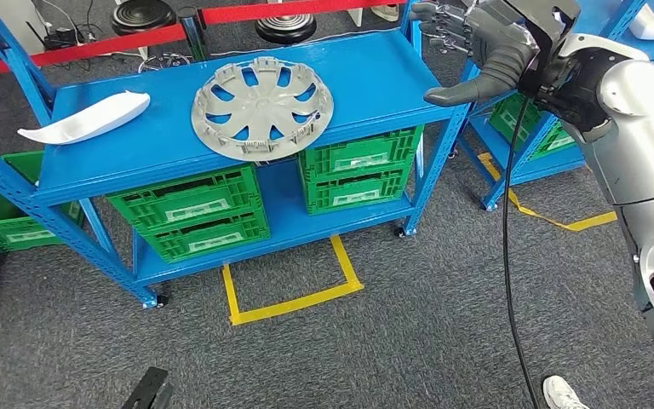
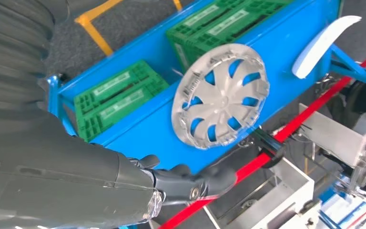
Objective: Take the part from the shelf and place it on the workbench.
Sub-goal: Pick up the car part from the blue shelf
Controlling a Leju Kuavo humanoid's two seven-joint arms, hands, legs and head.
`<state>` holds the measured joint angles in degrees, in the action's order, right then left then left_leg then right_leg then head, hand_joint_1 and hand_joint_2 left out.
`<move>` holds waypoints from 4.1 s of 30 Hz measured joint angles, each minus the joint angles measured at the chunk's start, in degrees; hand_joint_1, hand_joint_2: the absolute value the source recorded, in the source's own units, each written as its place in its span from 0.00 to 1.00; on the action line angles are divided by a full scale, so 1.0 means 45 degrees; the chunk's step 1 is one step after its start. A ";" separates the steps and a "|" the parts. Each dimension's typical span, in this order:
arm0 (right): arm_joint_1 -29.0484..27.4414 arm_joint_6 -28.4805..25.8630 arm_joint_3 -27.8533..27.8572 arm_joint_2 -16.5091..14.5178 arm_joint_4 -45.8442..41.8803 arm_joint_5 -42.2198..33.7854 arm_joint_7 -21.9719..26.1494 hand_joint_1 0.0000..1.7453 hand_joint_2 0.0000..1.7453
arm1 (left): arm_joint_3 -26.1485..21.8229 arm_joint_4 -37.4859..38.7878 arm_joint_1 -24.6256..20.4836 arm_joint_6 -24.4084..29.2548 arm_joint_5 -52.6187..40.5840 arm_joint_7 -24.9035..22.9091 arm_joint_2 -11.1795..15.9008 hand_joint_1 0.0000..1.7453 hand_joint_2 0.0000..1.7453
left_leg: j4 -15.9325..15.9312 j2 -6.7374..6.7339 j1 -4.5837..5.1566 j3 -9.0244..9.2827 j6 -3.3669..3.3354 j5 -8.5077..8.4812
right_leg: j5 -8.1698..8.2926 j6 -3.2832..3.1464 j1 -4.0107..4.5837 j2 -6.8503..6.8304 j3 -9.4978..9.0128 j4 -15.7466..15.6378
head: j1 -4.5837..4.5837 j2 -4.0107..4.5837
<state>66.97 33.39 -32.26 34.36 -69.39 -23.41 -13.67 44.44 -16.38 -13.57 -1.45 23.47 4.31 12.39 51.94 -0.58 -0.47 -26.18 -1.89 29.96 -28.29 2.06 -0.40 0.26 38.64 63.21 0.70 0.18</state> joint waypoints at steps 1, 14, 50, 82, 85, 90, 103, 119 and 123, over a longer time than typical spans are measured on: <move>-0.0014 -0.0005 -0.0008 0.0011 0.0012 0.0001 -0.0001 0.00 1.00 | -0.0016 0.0000 -0.0003 -0.0016 0.0001 -0.0003 -0.0005 0.00 0.00 | -0.0017 0.0019 -0.0043 0.0086 0.0046 0.0034 | -0.0208 0.0085 -0.0062 0.0002 0.0432 0.0769 | 0.0039 -0.0001; 0.0027 -0.0078 -0.0009 -0.0074 0.0019 -0.0023 -0.0113 0.00 1.00 | -0.0160 -0.0096 -0.0092 -0.0037 -0.0033 -0.0147 0.0064 0.00 0.00 | 0.1846 0.0121 -0.0410 -0.0260 0.1138 0.1722 | 0.0604 -0.0180 -0.0443 0.0030 0.0064 -0.0690 | -0.0156 -0.0002; 0.0207 -0.0111 -0.0011 -0.0263 -0.0070 -0.0170 -0.0458 0.00 1.00 | -0.0243 -0.0179 -0.0073 0.0186 -0.0129 -0.0186 0.0033 0.00 0.00 | 0.1377 0.0167 0.0270 -0.1700 0.0165 -0.0240 | 0.0182 -0.0405 0.0109 0.0174 -0.1159 -0.1406 | 0.0061 -0.0001; 0.0024 0.0235 -0.0155 -0.0198 -0.0372 -0.0682 -0.0590 0.00 1.00 | -0.0253 -0.0164 0.0154 0.0054 -0.0149 -0.0011 -0.0008 0.00 0.00 | 0.1394 0.0237 0.0300 -0.1702 0.0132 -0.0218 | 0.0175 -0.0337 0.0083 0.0164 -0.1161 -0.1413 | 0.0039 -0.0001; 0.0025 0.0231 -0.0203 -0.0187 -0.0380 -0.0682 -0.0595 0.00 1.00 | -0.0253 -0.0164 0.0156 0.0054 -0.0149 -0.0046 -0.0001 0.00 0.00 | 0.1406 0.0256 0.0350 -0.1703 0.0089 -0.0208 | 0.0173 -0.0256 0.0030 0.0164 -0.1162 -0.1420 | 0.0034 -0.0001; 0.0107 0.0154 -0.0214 -0.0163 -0.0486 -0.0698 -0.0679 0.00 1.00 | -0.0253 -0.0175 0.0100 0.0062 -0.0149 -0.0158 0.0004 0.00 0.00 | 0.1171 0.0203 0.0225 -0.1462 -0.0125 -0.0232 | -0.0313 -0.0031 0.0034 0.0096 -0.0798 -0.0578 | 0.0066 -0.0001; 0.0013 0.0172 -0.0323 0.0065 -0.0573 -0.0721 -0.0579 0.00 1.00 | -0.0253 -0.0168 0.0170 0.0063 -0.0154 0.0027 -0.0002 0.00 0.00 | 0.1046 0.0136 0.0220 -0.0508 0.0361 0.0712 | 0.0647 -0.0467 0.0103 0.0027 -0.0513 -0.1285 | 0.0089 -0.0001; -0.0155 0.0126 -0.0379 0.0052 -0.0736 -0.0828 -0.0725 0.00 1.00 | -0.0253 -0.0169 0.0258 0.0103 -0.0149 -0.0037 0.0017 0.00 0.00 | 0.1560 0.0133 0.0114 -0.2207 0.0141 -0.0630 | -0.0837 -0.0094 0.0002 0.0034 -0.2347 -0.1237 | -0.0130 0.0000; -0.0175 0.0166 -0.0366 0.0134 -0.0766 -0.0816 -0.0682 0.00 1.00 | -0.0253 -0.0162 0.0289 0.0098 -0.0149 0.0061 0.0040 0.00 0.00 | 0.1461 0.0135 0.0081 -0.1672 -0.0042 -0.0264 | -0.1703 0.0106 -0.0010 0.0007 -0.0523 0.1652 | 0.0139 -0.0001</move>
<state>66.19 34.14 -33.90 34.96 -72.83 -27.08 -16.74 43.30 -17.10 -12.26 -1.01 22.80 4.58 12.57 58.52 0.03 -0.11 -33.70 -2.08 28.77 -35.96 2.54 -0.45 0.29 36.28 70.64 1.33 0.17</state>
